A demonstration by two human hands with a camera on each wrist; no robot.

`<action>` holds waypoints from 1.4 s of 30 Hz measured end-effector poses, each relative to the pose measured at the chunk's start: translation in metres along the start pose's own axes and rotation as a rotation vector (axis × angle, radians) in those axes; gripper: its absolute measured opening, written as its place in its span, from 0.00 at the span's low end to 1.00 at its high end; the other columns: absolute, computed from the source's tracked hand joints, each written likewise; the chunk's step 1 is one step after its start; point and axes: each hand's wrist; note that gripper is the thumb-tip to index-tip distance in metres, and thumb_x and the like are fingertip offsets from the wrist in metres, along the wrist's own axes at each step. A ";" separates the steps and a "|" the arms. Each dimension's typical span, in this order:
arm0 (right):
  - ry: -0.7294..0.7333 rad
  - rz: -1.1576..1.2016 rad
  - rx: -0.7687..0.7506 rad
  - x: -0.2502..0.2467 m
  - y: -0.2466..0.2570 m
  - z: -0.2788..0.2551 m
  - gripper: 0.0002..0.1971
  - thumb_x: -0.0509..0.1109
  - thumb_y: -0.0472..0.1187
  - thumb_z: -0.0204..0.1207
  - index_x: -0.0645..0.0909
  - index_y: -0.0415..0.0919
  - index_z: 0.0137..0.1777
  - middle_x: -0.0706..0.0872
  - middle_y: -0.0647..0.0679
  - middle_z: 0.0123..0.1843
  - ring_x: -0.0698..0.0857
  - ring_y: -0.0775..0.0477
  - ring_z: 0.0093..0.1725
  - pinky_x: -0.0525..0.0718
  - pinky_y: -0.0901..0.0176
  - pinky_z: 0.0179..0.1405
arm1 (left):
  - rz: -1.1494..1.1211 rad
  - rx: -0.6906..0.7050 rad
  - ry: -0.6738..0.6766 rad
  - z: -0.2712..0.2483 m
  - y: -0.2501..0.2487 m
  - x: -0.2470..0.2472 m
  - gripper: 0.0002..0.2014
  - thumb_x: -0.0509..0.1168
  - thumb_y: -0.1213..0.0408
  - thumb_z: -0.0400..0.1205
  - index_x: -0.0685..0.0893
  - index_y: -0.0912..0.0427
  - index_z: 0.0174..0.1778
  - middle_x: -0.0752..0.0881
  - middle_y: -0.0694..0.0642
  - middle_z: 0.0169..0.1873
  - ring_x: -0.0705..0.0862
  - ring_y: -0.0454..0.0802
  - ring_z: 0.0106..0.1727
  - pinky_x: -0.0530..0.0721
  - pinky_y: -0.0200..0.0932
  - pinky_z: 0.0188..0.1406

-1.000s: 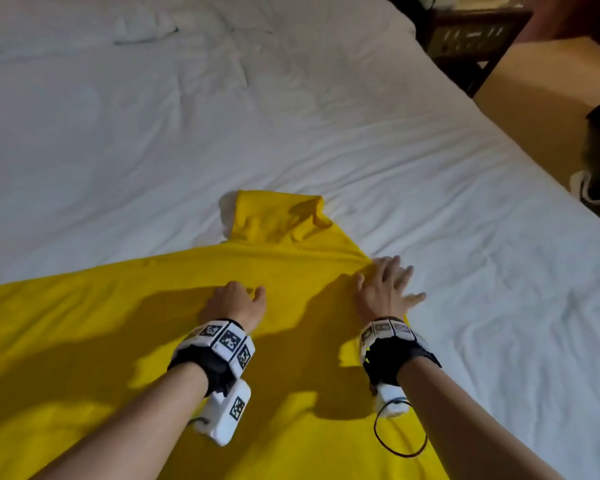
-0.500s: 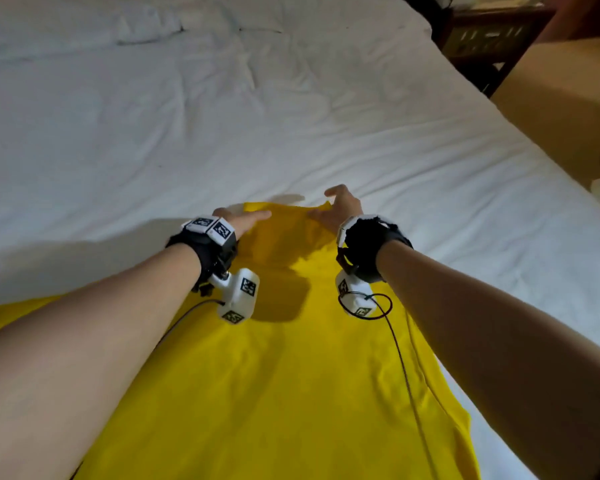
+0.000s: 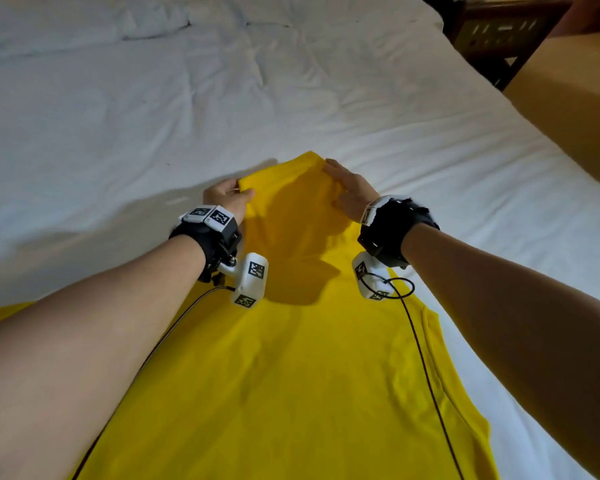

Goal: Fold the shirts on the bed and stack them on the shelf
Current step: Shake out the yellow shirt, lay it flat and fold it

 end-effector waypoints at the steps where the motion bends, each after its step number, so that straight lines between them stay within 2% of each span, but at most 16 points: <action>1: -0.026 -0.092 0.002 0.007 0.000 -0.001 0.40 0.59 0.21 0.77 0.50 0.46 0.86 0.46 0.42 0.87 0.55 0.37 0.84 0.63 0.47 0.79 | 0.070 0.009 -0.005 0.001 0.005 -0.001 0.18 0.68 0.62 0.83 0.81 0.56 0.70 0.85 0.54 0.63 0.84 0.51 0.60 0.79 0.42 0.64; 3: -0.099 -0.268 0.102 0.024 0.007 -0.014 0.45 0.62 0.31 0.80 0.37 0.59 0.85 0.33 0.48 0.87 0.48 0.36 0.85 0.60 0.29 0.77 | 0.235 0.050 -0.048 -0.005 0.013 -0.003 0.26 0.64 0.58 0.86 0.70 0.59 0.79 0.78 0.60 0.72 0.78 0.57 0.70 0.74 0.45 0.70; 5: -0.137 -0.401 0.057 0.043 0.015 -0.039 0.43 0.61 0.37 0.82 0.34 0.60 0.84 0.29 0.53 0.85 0.38 0.41 0.85 0.47 0.22 0.76 | 0.380 0.168 -0.116 -0.027 0.018 -0.006 0.28 0.60 0.58 0.87 0.64 0.62 0.82 0.70 0.64 0.78 0.70 0.61 0.78 0.66 0.48 0.76; 8: 0.002 -0.542 -0.151 0.085 0.021 -0.092 0.38 0.58 0.44 0.84 0.37 0.56 0.85 0.30 0.57 0.85 0.30 0.48 0.84 0.37 0.23 0.76 | 0.463 0.325 -0.048 -0.080 0.041 -0.006 0.28 0.57 0.58 0.88 0.60 0.64 0.83 0.60 0.64 0.83 0.58 0.59 0.84 0.55 0.48 0.82; 11: 0.228 -0.665 -0.162 0.123 0.000 -0.127 0.34 0.45 0.58 0.85 0.32 0.55 0.84 0.26 0.61 0.83 0.26 0.52 0.82 0.35 0.23 0.77 | 0.656 0.315 0.221 -0.138 0.084 -0.010 0.32 0.45 0.46 0.88 0.47 0.54 0.86 0.43 0.55 0.86 0.42 0.52 0.86 0.45 0.53 0.84; 14: 0.143 -0.730 0.009 0.135 -0.019 -0.119 0.40 0.22 0.72 0.70 0.25 0.54 0.79 0.25 0.59 0.82 0.25 0.53 0.81 0.27 0.27 0.75 | 0.931 0.306 0.316 -0.155 0.126 -0.041 0.34 0.27 0.36 0.81 0.31 0.42 0.83 0.25 0.49 0.81 0.27 0.50 0.82 0.32 0.56 0.82; 17: 0.089 -0.731 0.053 0.147 0.004 -0.117 0.41 0.21 0.70 0.69 0.23 0.51 0.80 0.21 0.57 0.81 0.22 0.49 0.80 0.16 0.29 0.68 | 1.053 0.136 0.202 -0.133 0.152 -0.108 0.30 0.21 0.34 0.79 0.21 0.37 0.76 0.17 0.49 0.76 0.19 0.51 0.78 0.26 0.58 0.80; 21: 0.273 -0.685 -0.346 0.207 0.049 -0.167 0.37 0.36 0.65 0.79 0.37 0.50 0.86 0.30 0.56 0.85 0.29 0.50 0.83 0.32 0.24 0.77 | 1.120 -0.124 0.077 -0.104 0.168 -0.219 0.31 0.29 0.35 0.82 0.22 0.35 0.77 0.15 0.48 0.74 0.20 0.51 0.78 0.28 0.62 0.80; 23: 0.324 -0.736 -0.347 0.235 0.053 -0.186 0.36 0.39 0.64 0.82 0.48 0.48 0.86 0.45 0.53 0.88 0.43 0.48 0.86 0.43 0.25 0.77 | 1.102 -0.248 0.014 -0.100 0.166 -0.257 0.31 0.32 0.36 0.84 0.27 0.38 0.81 0.19 0.50 0.77 0.23 0.53 0.81 0.31 0.66 0.80; 25: 0.332 -0.767 -0.251 0.248 0.053 -0.189 0.35 0.42 0.64 0.84 0.53 0.46 0.86 0.55 0.51 0.87 0.55 0.44 0.85 0.49 0.25 0.74 | 1.072 -0.251 -0.038 -0.110 0.160 -0.266 0.32 0.33 0.36 0.84 0.30 0.39 0.82 0.22 0.50 0.79 0.25 0.55 0.82 0.33 0.68 0.79; 27: 0.315 -0.777 -0.207 0.252 0.052 -0.187 0.35 0.44 0.64 0.83 0.50 0.47 0.86 0.53 0.51 0.87 0.55 0.45 0.85 0.47 0.24 0.74 | 1.049 -0.096 -0.008 -0.136 0.152 -0.244 0.32 0.36 0.36 0.85 0.30 0.37 0.82 0.24 0.50 0.81 0.25 0.54 0.82 0.30 0.67 0.79; 29: 0.301 -0.806 -0.202 0.253 0.053 -0.186 0.37 0.41 0.66 0.80 0.43 0.51 0.86 0.46 0.54 0.88 0.45 0.49 0.86 0.40 0.25 0.75 | 0.973 0.038 0.152 -0.177 0.147 -0.200 0.31 0.36 0.35 0.84 0.29 0.35 0.80 0.22 0.47 0.80 0.22 0.52 0.81 0.28 0.65 0.78; 32: 0.287 -0.831 -0.202 0.255 0.051 -0.189 0.41 0.22 0.73 0.70 0.28 0.57 0.83 0.29 0.61 0.84 0.27 0.54 0.82 0.25 0.30 0.74 | 0.916 0.025 0.324 -0.220 0.163 -0.155 0.32 0.35 0.33 0.83 0.27 0.34 0.79 0.20 0.47 0.78 0.20 0.52 0.79 0.25 0.63 0.78; 36: 0.297 -0.832 -0.146 0.257 0.053 -0.191 0.40 0.21 0.73 0.68 0.23 0.60 0.80 0.22 0.63 0.81 0.23 0.55 0.81 0.21 0.32 0.73 | 0.996 -0.133 0.155 -0.217 0.212 -0.230 0.33 0.31 0.33 0.82 0.23 0.37 0.78 0.18 0.50 0.77 0.20 0.53 0.79 0.27 0.62 0.79; 40: 0.310 -0.823 -0.056 0.261 0.060 -0.195 0.41 0.21 0.73 0.68 0.24 0.58 0.81 0.21 0.61 0.81 0.22 0.53 0.80 0.20 0.29 0.71 | 0.960 -0.459 -0.062 -0.223 0.238 -0.333 0.32 0.31 0.35 0.84 0.25 0.40 0.80 0.20 0.50 0.78 0.24 0.56 0.81 0.34 0.70 0.79; 42: 0.288 -0.820 0.009 0.265 0.068 -0.206 0.40 0.23 0.73 0.73 0.26 0.56 0.82 0.22 0.58 0.82 0.24 0.51 0.81 0.23 0.25 0.71 | 0.975 -0.414 -0.104 -0.241 0.237 -0.334 0.33 0.32 0.35 0.84 0.25 0.40 0.80 0.20 0.50 0.78 0.23 0.55 0.81 0.33 0.71 0.78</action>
Point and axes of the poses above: each hand's wrist, its own z-axis towards the middle knuckle, its own x-axis out of the palm, y = z × x
